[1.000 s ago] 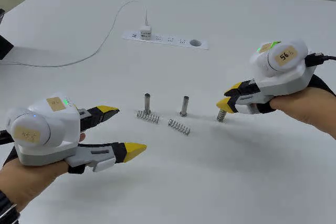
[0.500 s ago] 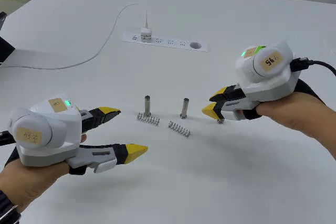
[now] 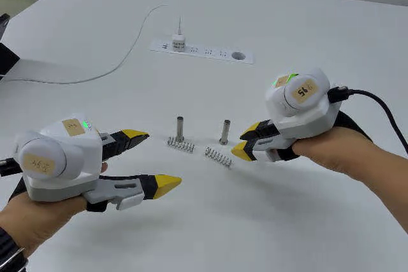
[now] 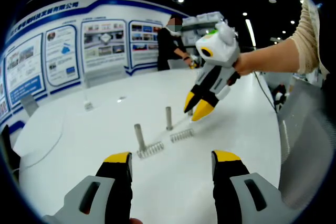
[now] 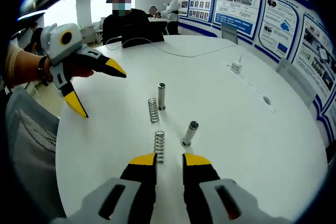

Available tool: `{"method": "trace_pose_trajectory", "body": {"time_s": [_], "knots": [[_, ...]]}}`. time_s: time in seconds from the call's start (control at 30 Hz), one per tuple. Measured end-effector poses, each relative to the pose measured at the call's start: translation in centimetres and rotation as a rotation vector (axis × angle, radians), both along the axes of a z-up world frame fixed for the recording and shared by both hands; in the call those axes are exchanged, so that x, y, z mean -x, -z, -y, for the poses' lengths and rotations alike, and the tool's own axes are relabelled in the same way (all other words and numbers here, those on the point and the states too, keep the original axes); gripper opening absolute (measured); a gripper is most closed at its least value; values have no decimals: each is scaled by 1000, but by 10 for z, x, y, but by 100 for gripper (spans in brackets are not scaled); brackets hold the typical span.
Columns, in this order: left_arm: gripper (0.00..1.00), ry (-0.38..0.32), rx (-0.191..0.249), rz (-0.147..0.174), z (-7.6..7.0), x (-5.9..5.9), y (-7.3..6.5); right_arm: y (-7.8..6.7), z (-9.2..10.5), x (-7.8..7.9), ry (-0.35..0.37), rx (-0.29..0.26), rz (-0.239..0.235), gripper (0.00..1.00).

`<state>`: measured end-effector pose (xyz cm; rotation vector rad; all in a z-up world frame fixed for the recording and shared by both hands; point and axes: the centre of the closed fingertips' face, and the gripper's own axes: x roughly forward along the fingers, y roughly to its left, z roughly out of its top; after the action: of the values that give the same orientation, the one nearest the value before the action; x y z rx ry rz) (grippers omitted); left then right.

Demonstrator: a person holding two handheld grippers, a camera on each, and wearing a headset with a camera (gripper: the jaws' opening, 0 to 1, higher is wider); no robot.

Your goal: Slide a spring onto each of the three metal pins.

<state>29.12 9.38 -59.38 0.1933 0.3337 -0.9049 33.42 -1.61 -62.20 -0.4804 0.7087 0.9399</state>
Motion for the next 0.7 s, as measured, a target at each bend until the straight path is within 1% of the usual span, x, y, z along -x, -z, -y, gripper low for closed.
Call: {"method": "trace_pose_trajectory", "body": {"time_s": [0.17, 0.43, 0.63, 0.7], "knots": [[62, -3, 2, -2, 0, 0, 0, 9, -5, 1, 2, -8, -25, 20], [62, -1, -2, -5, 0, 1, 1, 25, -11, 5, 5, 8, -55, 19], [62, -2, 0, -3, 0, 1, 1, 32, -13, 6, 15, 16, -63, 18], [62, -2, -1, -3, 0, 1, 1, 33, -13, 5, 26, 8, -67, 18]]}}
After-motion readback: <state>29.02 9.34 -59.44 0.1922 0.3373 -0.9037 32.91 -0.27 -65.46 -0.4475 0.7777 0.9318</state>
